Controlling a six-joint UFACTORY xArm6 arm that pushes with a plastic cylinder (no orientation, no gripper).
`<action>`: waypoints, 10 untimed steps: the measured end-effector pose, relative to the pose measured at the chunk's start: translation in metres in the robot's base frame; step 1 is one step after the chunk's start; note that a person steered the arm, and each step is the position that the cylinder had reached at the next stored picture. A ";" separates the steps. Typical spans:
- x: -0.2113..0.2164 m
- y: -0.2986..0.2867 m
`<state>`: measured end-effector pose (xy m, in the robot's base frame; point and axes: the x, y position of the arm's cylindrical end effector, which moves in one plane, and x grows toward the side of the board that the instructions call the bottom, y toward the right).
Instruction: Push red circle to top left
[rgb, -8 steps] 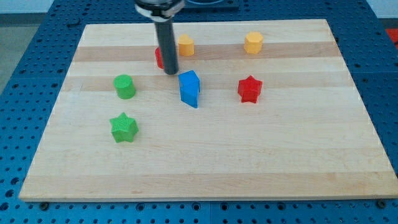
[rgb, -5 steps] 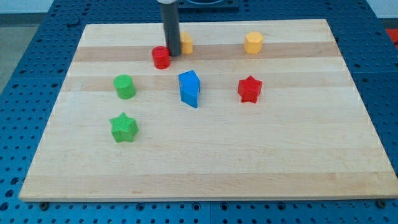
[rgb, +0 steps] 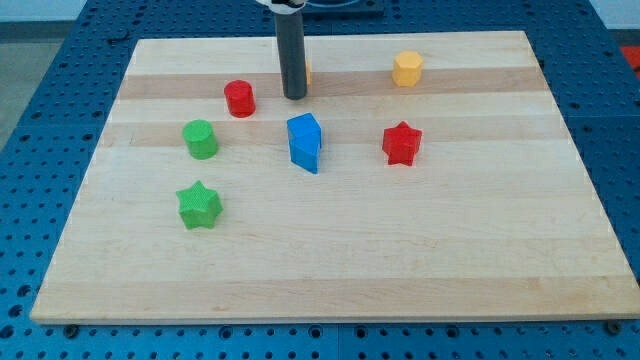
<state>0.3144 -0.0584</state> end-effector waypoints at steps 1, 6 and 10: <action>0.000 -0.024; 0.043 -0.109; 0.065 -0.143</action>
<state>0.3790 -0.2010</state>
